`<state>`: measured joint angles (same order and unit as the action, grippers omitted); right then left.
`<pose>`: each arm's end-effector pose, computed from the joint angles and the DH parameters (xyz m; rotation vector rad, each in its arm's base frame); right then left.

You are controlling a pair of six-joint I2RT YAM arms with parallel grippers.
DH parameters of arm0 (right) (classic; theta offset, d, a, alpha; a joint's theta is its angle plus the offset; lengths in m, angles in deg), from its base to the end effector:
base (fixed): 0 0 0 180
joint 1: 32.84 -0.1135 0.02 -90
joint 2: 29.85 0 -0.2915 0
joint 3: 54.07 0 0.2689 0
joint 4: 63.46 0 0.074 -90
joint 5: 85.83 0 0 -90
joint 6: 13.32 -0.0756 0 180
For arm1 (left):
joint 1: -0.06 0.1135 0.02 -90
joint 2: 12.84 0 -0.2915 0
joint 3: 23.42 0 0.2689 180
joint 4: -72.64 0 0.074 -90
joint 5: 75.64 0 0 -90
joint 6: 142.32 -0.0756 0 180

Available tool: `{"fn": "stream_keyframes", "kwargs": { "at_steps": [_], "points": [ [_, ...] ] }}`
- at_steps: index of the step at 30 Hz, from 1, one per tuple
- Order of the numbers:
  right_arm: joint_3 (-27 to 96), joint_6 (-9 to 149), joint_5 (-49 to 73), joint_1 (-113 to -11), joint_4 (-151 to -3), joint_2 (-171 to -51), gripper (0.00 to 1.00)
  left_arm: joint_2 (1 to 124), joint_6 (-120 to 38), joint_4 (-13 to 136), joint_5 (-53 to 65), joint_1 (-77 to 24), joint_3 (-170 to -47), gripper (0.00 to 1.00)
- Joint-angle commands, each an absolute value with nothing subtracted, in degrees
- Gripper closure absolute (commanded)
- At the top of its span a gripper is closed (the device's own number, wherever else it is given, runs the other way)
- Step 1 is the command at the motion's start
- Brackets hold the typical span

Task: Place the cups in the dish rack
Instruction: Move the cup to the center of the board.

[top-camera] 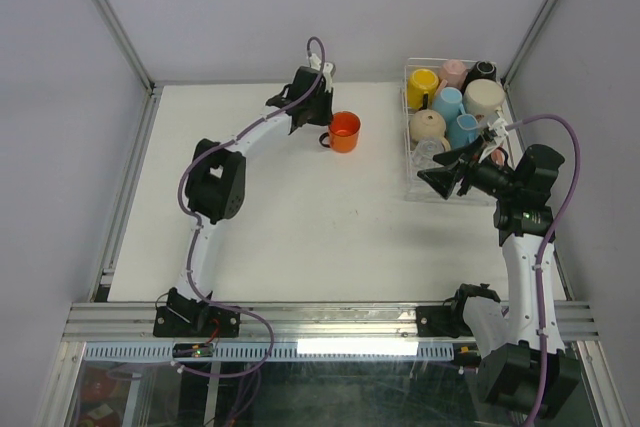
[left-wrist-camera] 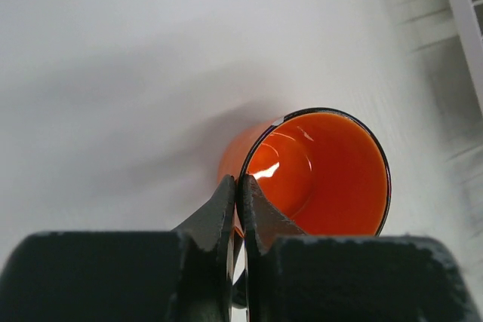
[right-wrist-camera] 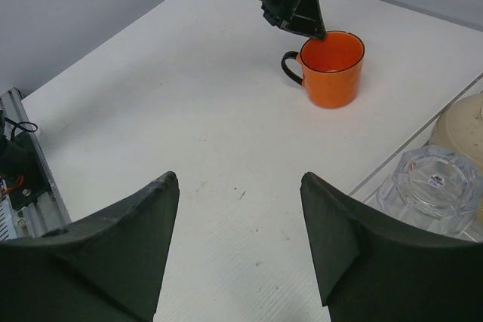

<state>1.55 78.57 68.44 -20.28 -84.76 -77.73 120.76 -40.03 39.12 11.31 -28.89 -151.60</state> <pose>0.2049 0.0241 0.3409 -0.6233 1.6251 0.8177 0.5275 -0.2964 0.2052 0.3602 2.2592 -0.4418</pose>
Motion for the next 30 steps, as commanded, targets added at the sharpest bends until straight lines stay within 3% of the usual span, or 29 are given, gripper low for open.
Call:
{"fn": "stream_keyframes", "kwargs": {
  "at_steps": [1, 9, 14, 17, 21, 23, 25, 30],
  "points": [
    [2.0, 78.9, 68.6, -19.9, -82.0, -76.8, 0.32, 107.3, -41.5, 40.6, 15.3, -30.7, -143.5, 1.0],
    [1.9, 78.5, 69.2, -19.7, -81.8, -76.5, 0.32, 89.1, -40.5, 46.7, 21.1, -32.4, -114.1, 1.0],
    [1.8, 78.2, 69.3, -19.6, -81.5, -76.5, 0.32, 80.7, -39.4, 47.5, 21.8, -33.3, -103.2, 0.99],
    [1.7, 78.0, 69.4, -19.5, -81.3, -76.3, 0.32, 77.4, -38.9, 47.7, 21.2, -33.3, -99.4, 0.83],
    [1.5, 77.5, 69.6, -19.2, -80.9, -76.3, 0.31, 75.6, -42.2, 47.3, 21.1, -33.3, -98.0, 0.52],
    [1.3, 77.3, 69.8, -19.1, -80.7, -76.3, 0.32, 75.9, -46.1, 45.6, 20.0, -33.3, -100.0, 0.41],
    [1.2, 77.1, 69.8, -19.0, -80.5, -76.3, 0.31, 77.2, -51.9, 42.6, 18.4, -33.3, -103.5, 0.35],
    [1.0, 76.8, 70.0, -18.9, -80.1, -76.4, 0.31, 85.1, -65.3, 27.6, 13.3, -33.2, -117.0, 0.33]
  ]
}}
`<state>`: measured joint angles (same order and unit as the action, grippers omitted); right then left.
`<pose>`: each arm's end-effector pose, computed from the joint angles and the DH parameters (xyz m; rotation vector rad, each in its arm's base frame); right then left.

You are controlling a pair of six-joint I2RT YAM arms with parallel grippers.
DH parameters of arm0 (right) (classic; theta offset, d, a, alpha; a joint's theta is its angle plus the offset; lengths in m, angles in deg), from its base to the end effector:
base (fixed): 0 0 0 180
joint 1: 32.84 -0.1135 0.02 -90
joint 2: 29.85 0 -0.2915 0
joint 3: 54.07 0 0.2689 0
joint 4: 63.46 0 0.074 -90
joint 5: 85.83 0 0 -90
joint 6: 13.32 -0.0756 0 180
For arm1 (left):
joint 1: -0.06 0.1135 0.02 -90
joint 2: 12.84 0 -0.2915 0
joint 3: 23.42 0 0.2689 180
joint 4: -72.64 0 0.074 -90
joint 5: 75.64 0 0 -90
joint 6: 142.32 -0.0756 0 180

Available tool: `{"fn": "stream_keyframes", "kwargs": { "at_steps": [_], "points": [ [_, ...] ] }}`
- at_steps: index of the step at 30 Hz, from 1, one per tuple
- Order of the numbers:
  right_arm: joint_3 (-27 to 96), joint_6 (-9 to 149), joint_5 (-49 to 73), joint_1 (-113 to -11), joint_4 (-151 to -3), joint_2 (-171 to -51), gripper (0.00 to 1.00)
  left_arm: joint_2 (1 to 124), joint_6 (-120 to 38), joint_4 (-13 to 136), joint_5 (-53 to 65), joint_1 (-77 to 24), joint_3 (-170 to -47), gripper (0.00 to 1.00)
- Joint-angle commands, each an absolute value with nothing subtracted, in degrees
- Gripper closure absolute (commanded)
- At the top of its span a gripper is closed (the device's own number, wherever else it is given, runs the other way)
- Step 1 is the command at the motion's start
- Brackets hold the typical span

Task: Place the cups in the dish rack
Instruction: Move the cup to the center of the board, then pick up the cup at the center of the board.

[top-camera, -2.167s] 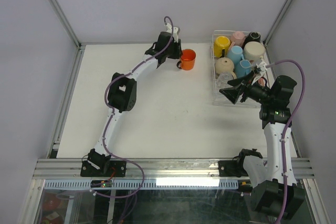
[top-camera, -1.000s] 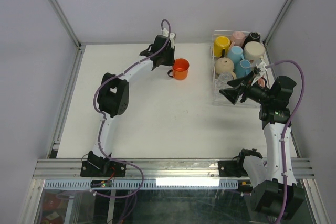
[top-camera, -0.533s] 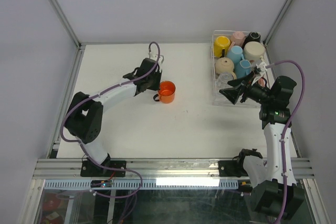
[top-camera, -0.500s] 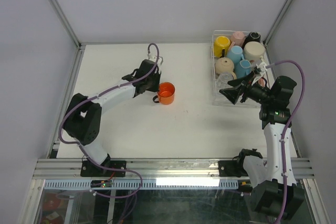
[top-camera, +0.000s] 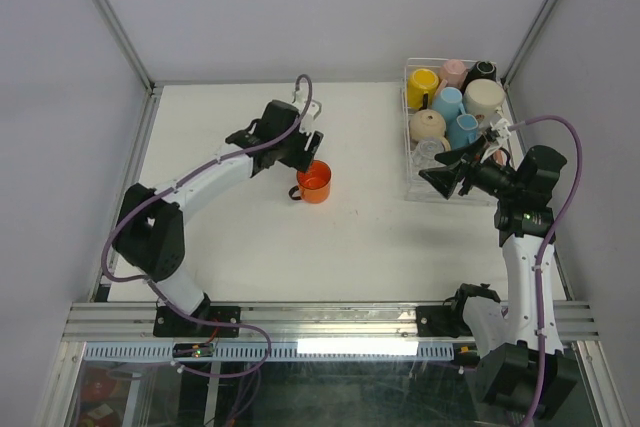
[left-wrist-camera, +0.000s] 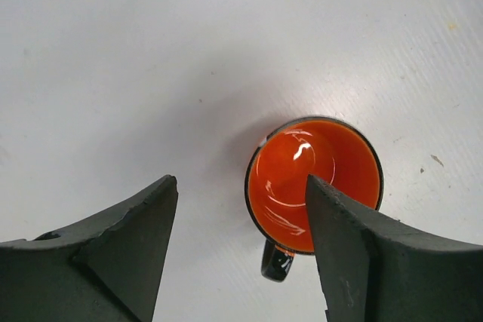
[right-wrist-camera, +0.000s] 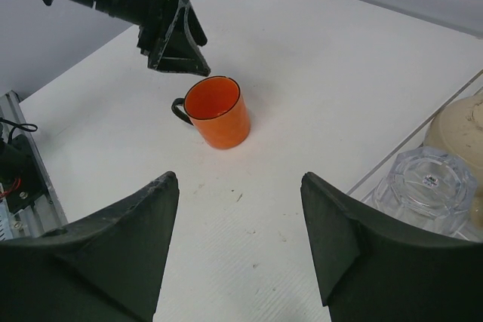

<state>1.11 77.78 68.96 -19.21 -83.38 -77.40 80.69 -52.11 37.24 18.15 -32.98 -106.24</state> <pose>0.2042 0.0209 0.3417 -0.6135 1.6143 0.8088 0.3429 -0.2170 0.2468 0.6427 2.2941 -0.1991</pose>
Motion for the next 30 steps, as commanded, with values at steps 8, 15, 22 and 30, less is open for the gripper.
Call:
{"fn": "stream_keyframes", "kwargs": {
  "at_steps": [8, 15, 22, 30],
  "points": [
    [1.0, 76.5, 70.4, -18.9, -79.9, -76.3, 0.31, 95.8, -81.1, 9.5, 8.2, -33.3, -132.5, 0.32],
    [0.9, 76.3, 70.4, -18.5, -79.6, -76.1, 0.31, 106.0, -82.6, 3.2, 8.0, -33.3, -142.0, 0.47],
    [1.0, 76.2, 70.5, -18.3, -79.7, -76.0, 0.31, 110.1, -78.9, 2.0, 7.0, -33.2, -147.1, 1.0],
    [1.1, 76.1, 70.9, -18.3, -79.8, -75.4, 0.31, 93.1, -69.6, 20.2, 1.6, -31.7, -132.1, 1.0]
  ]
}}
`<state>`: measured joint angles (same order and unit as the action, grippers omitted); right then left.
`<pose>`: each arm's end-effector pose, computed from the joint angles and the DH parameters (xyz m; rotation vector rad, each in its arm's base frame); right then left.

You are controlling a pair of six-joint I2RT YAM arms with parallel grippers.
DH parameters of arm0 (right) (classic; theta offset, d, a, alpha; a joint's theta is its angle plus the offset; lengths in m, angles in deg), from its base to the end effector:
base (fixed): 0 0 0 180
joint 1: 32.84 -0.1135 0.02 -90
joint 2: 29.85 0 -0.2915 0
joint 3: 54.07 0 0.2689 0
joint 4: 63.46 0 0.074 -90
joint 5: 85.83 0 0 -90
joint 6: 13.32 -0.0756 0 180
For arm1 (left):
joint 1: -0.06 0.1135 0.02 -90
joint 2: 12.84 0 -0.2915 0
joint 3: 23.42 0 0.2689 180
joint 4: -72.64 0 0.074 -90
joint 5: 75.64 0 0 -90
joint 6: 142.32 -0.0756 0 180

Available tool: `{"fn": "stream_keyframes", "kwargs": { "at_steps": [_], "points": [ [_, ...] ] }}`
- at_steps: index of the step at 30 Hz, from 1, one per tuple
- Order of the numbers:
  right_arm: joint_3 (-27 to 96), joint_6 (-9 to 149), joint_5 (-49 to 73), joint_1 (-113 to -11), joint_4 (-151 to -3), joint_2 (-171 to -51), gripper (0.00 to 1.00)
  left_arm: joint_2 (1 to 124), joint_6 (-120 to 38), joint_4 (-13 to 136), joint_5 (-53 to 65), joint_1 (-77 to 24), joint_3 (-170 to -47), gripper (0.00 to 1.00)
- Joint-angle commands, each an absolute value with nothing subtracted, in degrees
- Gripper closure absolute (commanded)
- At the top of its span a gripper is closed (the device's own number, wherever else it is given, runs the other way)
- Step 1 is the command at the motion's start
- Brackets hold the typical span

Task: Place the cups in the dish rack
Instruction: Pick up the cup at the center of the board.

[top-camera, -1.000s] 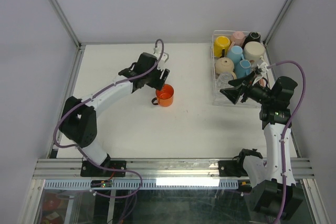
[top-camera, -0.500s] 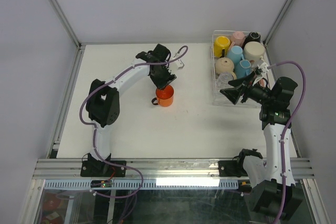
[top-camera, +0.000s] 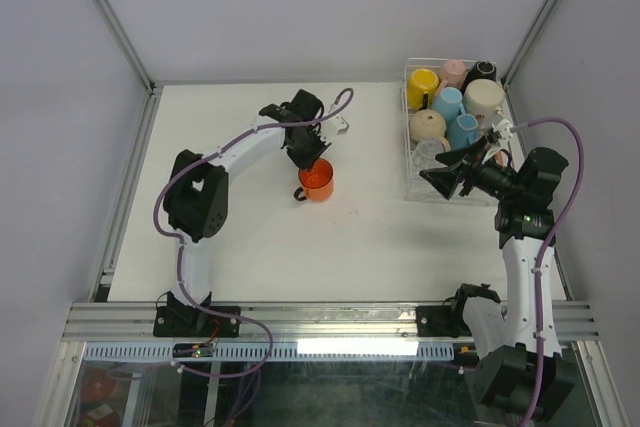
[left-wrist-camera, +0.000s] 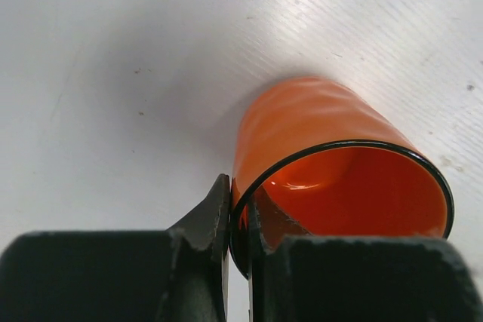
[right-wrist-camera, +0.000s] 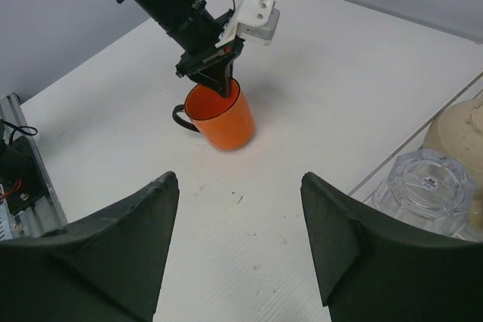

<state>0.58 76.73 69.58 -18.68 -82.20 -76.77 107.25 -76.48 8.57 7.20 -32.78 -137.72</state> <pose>0.2019 0.0200 0.3424 -0.6101 1.6032 0.8115 0.4024 -0.2709 0.1987 1.3600 2.4398 -0.2118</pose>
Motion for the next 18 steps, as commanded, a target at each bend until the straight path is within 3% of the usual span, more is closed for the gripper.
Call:
{"fn": "stream_keyframes", "kwargs": {
  "at_steps": [1, 11, 18],
  "points": [
    [1.0, 76.0, 71.0, -18.3, -79.7, -75.4, 0.31, 90.1, -67.4, 24.9, 0.5, -31.4, -129.2, 1.0],
    [-0.8, 70.0, 75.7, -18.6, -73.6, -74.0, 0.31, 57.7, -31.4, 82.5, -5.4, -29.8, -83.5, 1.0],
    [-3.5, 64.4, 78.9, -20.9, -65.7, -73.2, 0.28, 55.7, 0.7, 121.6, -4.8, -29.7, -64.9, 1.0]
  ]
}}
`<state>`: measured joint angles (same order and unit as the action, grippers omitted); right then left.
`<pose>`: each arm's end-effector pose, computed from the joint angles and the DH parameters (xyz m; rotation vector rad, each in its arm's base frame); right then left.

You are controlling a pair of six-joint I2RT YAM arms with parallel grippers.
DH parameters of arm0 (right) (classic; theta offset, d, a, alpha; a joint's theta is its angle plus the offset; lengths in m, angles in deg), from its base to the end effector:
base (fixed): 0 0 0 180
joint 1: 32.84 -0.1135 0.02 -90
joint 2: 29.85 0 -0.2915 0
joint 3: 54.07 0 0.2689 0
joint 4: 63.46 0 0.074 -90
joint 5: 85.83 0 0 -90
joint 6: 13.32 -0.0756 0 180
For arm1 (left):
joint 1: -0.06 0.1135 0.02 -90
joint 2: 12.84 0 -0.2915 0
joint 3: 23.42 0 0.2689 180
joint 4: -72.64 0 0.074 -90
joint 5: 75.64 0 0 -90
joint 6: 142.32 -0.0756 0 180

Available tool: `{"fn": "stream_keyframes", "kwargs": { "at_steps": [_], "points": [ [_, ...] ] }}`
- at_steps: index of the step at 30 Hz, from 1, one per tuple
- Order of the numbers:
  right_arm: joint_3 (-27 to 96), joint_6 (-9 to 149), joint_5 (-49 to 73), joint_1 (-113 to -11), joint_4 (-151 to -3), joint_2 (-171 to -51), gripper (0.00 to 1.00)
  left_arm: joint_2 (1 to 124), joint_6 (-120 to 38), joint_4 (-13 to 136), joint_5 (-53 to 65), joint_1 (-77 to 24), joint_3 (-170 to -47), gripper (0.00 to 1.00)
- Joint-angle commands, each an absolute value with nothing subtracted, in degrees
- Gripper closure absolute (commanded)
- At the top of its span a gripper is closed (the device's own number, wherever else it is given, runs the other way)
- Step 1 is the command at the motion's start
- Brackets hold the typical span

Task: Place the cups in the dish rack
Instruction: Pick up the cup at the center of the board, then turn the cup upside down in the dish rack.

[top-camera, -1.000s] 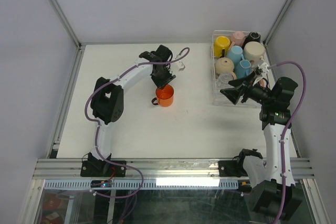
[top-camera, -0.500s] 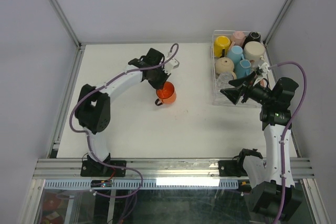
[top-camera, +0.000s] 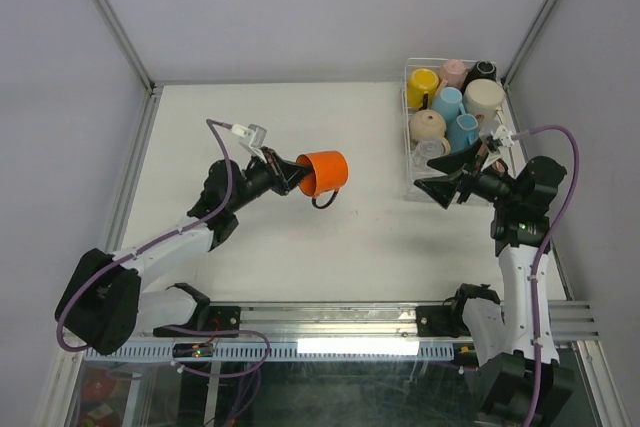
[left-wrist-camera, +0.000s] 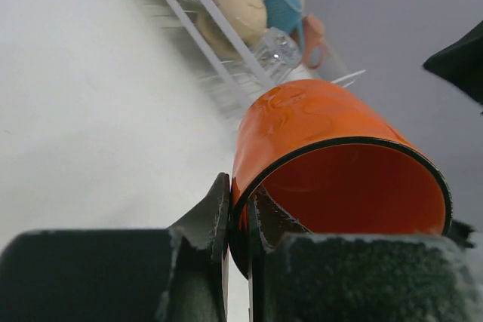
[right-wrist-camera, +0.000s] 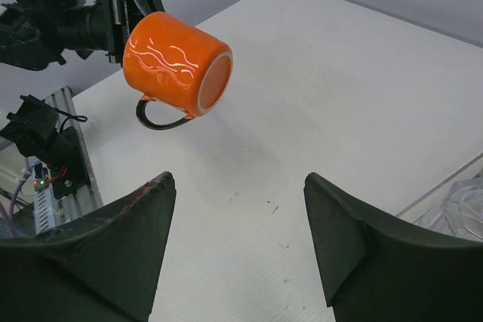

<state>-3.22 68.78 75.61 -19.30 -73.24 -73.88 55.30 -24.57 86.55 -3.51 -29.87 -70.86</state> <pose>0.1873 0.0286 0.3430 -0.6676 1.5274 0.9244 0.2553 -0.1737 0.2717 0.2811 1.7670 -1.0031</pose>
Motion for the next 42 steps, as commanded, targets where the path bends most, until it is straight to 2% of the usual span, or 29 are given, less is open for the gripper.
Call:
{"fn": "stream_keyframes", "kwargs": {
  "at_steps": [1, 5, 9, 18, 27, 37, 39, 42],
  "points": [
    [-3.7, 64.3, 79.3, -21.3, -65.2, -73.3, 0.28, 56.9, 4.7, 128.1, -4.1, -29.7, -63.2, 1.0],
    [-4.4, 61.8, 80.8, -23.1, -62.3, -74.2, 0.26, 63.3, 15.1, 143.7, -3.4, -30.1, -60.3, 1.0],
    [-6.0, 61.4, 81.1, -24.4, -57.0, -75.6, 0.26, 69.2, 15.9, 152.9, -2.1, -33.0, -61.5, 1.0],
    [-6.2, 61.4, 81.1, -29.6, -54.0, -79.8, 0.26, 77.0, 3.6, 159.6, 2.0, -40.0, -68.1, 1.0],
    [-5.4, 61.4, 81.1, -35.2, -55.6, -82.4, 0.26, 82.0, -8.6, 159.8, 3.9, -43.8, -75.5, 1.0],
    [-6.6, 61.4, 81.1, -37.7, -53.6, -83.5, 0.26, 86.7, -10.4, 159.8, 2.9, -46.9, -83.1, 1.0],
    [-7.8, 42.1, 77.9, -37.8, -49.8, -83.5, 0.24, 87.1, -10.2, 159.8, 2.9, -47.4, -84.0, 1.0],
    [-9.8, 35.5, 76.6, -37.9, -41.9, -83.1, 0.25, 87.7, -9.3, 159.8, 2.8, -47.8, -85.2, 1.0]
  ]
}}
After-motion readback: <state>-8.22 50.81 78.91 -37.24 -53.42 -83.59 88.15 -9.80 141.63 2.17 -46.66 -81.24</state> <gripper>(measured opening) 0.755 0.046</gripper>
